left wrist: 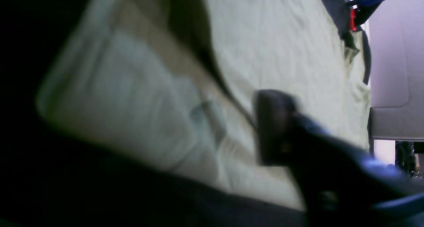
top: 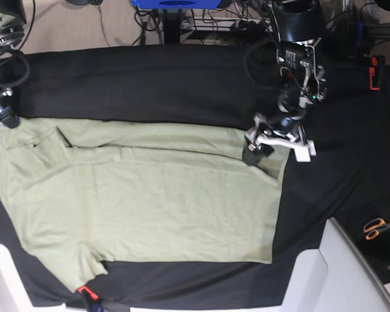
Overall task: Fold the T-shirt properly
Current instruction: 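Grasp the shirt edge with both grippers and drag it toward the collar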
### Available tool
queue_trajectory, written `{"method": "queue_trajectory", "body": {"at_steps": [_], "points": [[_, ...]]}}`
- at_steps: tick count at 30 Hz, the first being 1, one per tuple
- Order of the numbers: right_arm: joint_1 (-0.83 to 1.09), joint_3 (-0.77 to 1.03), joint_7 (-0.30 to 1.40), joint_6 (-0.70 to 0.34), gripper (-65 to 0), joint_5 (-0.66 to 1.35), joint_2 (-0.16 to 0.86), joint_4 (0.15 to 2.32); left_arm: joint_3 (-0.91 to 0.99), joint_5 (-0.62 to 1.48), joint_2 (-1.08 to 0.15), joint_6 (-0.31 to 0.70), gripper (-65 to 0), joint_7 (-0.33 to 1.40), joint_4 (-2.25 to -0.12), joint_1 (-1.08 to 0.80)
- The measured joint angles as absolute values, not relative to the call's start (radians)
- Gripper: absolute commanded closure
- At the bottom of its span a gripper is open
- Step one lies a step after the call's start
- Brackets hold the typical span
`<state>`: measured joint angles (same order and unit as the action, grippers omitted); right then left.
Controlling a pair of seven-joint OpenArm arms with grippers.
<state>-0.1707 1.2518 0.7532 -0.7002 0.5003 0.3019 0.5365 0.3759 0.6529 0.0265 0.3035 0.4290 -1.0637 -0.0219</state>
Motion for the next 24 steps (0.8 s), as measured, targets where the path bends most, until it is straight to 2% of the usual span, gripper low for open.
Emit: {"method": "queue_trajectory", "body": {"at_steps": [3, 4, 12, 19, 24], "points": [[-0.170, 1.252, 0.755, -0.700, 0.0, 0.501, 0.302, 0.537, 0.419, 0.649, 0.036, 0.298, -3.3, 0.447, -1.056, -0.026], [-0.170, 1.252, 0.756, -0.700, 0.0, 0.500, 0.303, 0.537, 0.432, 0.647, 0.036, 0.298, 0.0, 0.457, -1.056, -0.029], [-0.158, 1.214, 0.756, -0.704, 0.0, 0.504, 0.305, 0.541, 0.490, 0.649, 0.035, 0.311, 0.0, 0.485, -1.063, -0.040], [-0.140, 1.166, 0.794, -0.707, 0.0, 0.527, 0.327, 0.543, 0.483, 0.629, 0.027, 0.287, 0.0, 0.539, -1.212, -0.150], [-0.076, 1.165, 0.918, -0.702, 0.0, 0.513, 0.307, 0.706, 0.482, 0.625, 0.027, 0.287, 0.0, 0.597, -1.318, -0.237]]}}
